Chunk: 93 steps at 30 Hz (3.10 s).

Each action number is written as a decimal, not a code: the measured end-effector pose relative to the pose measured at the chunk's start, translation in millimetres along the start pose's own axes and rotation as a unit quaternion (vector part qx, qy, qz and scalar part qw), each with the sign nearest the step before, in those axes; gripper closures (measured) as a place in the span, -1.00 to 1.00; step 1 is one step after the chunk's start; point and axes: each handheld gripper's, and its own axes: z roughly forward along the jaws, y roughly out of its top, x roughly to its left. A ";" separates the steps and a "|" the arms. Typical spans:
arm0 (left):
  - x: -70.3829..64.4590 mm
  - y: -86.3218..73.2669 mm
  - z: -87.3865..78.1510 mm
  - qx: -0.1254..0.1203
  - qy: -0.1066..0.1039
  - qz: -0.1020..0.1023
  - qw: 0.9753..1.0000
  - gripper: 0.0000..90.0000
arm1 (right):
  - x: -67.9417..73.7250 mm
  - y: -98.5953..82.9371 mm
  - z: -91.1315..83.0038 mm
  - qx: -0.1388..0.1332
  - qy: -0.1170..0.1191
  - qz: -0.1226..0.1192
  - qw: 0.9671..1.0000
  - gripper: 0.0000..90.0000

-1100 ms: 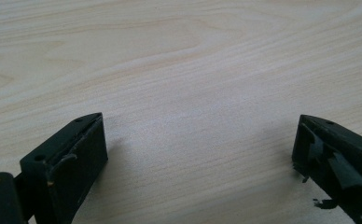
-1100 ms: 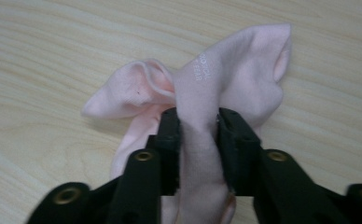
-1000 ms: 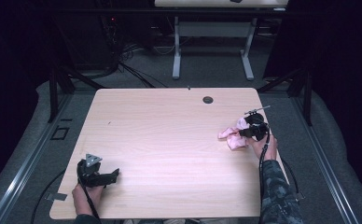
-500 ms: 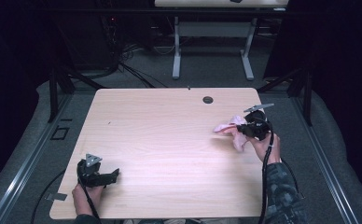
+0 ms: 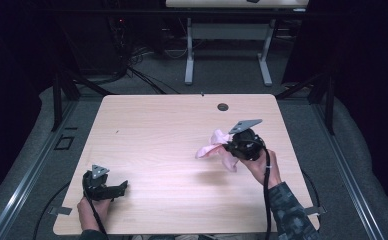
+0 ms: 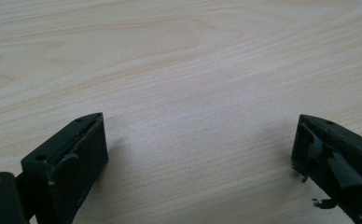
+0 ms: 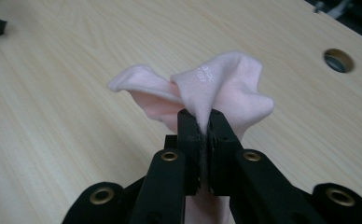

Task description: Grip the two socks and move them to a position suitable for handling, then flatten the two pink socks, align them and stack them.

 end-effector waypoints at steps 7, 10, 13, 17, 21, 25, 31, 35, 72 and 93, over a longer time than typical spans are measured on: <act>0.0 0.0 0.0 0.000 0.000 0.000 1.000 -0.92 | 24.8 3.3 32.6 0.023 0.028 -0.036 0.999 0.90; 0.0 0.0 0.0 0.000 0.000 0.000 1.000 -0.92 | 30.0 0.8 50.4 0.044 0.037 -0.051 0.997 0.90; 0.0 0.0 0.0 0.000 0.000 0.000 1.000 -0.92 | 30.8 -5.0 67.3 0.053 0.049 -0.052 0.996 0.90; 0.0 0.0 0.0 0.000 0.000 0.000 1.000 -0.92 | 28.7 -14.1 85.3 0.064 0.066 -0.047 0.995 0.89; 0.0 0.0 0.2 -0.001 0.000 0.001 1.000 -0.92 | 28.2 -16.2 88.8 0.061 0.074 -0.042 0.994 0.88; -0.2 0.0 -0.1 -0.002 0.001 0.001 1.000 -0.91 | 34.5 -22.4 88.0 0.071 0.085 -0.058 0.992 0.88; -0.4 -0.1 -0.3 -0.002 0.000 0.004 1.000 -0.91 | 32.3 -36.2 82.8 0.075 0.107 -0.061 0.990 0.88; -1.0 -0.2 -0.5 -0.001 0.001 0.003 1.000 -0.90 | 31.8 -37.4 80.4 0.081 0.118 -0.072 0.987 0.87; -106.8 92.7 34.1 0.033 -0.233 0.108 0.966 -0.18 | 60.5 -91.9 28.6 0.033 0.064 0.130 0.989 0.20; -131.8 99.8 63.8 0.056 -0.247 0.130 0.959 0.78 | 57.8 -90.2 42.6 0.025 0.069 0.144 0.987 0.87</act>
